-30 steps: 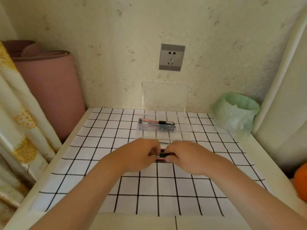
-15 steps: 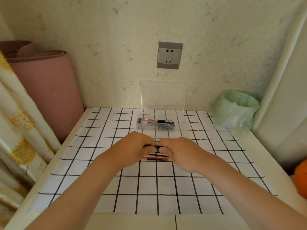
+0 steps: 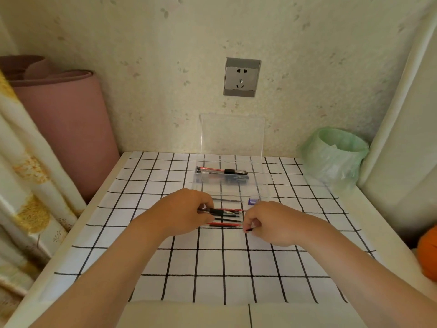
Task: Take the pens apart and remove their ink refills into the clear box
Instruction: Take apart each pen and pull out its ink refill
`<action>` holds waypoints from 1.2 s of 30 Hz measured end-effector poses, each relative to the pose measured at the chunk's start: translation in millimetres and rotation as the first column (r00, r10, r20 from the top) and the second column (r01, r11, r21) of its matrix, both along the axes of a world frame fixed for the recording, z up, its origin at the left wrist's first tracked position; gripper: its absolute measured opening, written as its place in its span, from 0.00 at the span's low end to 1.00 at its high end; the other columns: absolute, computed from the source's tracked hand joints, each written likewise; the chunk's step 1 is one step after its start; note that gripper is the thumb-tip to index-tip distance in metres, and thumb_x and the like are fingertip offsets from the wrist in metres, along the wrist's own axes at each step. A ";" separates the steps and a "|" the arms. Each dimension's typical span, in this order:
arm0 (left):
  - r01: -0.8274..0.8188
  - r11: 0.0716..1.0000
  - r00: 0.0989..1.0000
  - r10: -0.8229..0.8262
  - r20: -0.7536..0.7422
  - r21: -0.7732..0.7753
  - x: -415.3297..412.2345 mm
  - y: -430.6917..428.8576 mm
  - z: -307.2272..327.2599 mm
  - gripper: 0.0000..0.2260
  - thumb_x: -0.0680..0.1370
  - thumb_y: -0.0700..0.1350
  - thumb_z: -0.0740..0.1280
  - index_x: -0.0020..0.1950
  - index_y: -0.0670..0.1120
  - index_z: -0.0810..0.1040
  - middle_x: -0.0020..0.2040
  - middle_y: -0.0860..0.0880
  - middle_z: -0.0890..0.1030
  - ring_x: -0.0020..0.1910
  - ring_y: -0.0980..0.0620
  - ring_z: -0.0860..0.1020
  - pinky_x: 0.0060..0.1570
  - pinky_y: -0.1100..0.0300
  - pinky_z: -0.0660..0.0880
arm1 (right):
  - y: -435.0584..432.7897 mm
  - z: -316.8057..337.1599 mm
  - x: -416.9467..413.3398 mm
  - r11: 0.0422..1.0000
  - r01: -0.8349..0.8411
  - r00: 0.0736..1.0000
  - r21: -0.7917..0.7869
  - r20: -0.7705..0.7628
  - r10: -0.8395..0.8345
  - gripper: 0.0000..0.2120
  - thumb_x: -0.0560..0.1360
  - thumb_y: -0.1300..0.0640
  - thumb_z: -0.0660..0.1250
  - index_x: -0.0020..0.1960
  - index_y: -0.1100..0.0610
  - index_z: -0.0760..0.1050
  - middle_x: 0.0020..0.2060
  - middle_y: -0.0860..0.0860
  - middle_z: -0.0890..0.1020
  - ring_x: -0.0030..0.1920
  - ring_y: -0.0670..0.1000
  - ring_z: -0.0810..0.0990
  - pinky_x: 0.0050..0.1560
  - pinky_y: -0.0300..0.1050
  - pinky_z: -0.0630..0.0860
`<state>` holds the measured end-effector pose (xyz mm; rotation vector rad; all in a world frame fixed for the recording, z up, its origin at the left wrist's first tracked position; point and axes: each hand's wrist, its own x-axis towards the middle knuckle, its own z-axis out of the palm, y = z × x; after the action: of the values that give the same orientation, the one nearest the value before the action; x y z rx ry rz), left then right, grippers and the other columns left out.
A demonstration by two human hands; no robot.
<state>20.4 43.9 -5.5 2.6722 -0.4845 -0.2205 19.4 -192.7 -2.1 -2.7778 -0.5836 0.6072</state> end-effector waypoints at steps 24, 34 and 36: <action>0.089 0.995 0.995 -0.090 0.032 0.048 -5.4 -15.0 4.3 0.05 0.80 0.50 0.63 0.51 0.57 0.79 0.41 0.56 0.80 0.38 0.58 0.76 0.40 0.61 0.74 | 15.3 -1.3 0.8 0.993 -0.116 0.944 0.015 0.312 0.105 0.12 0.81 0.48 0.60 0.54 0.49 0.82 0.49 0.48 0.80 0.48 0.51 0.79 0.49 0.49 0.76; 0.104 0.993 0.994 -0.101 -0.043 0.053 -4.4 -17.0 6.4 0.11 0.82 0.50 0.58 0.43 0.55 0.77 0.36 0.55 0.79 0.32 0.60 0.73 0.34 0.64 0.65 | 13.7 3.2 0.5 0.990 -0.064 0.924 0.125 0.383 0.011 0.18 0.72 0.40 0.69 0.59 0.44 0.74 0.53 0.41 0.74 0.49 0.45 0.75 0.48 0.44 0.73; 0.106 0.993 0.994 -0.104 -0.044 0.050 -4.0 -16.2 7.0 0.11 0.83 0.51 0.58 0.45 0.54 0.77 0.37 0.55 0.79 0.35 0.60 0.74 0.36 0.63 0.68 | 13.7 3.0 -0.1 0.988 -0.083 0.932 0.130 0.361 0.031 0.15 0.77 0.42 0.64 0.61 0.44 0.76 0.55 0.42 0.75 0.51 0.46 0.76 0.51 0.46 0.75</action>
<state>16.4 27.7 1.5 2.6894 -0.6155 -0.3224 19.4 -179.0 0.9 -2.7551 -0.7494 0.0575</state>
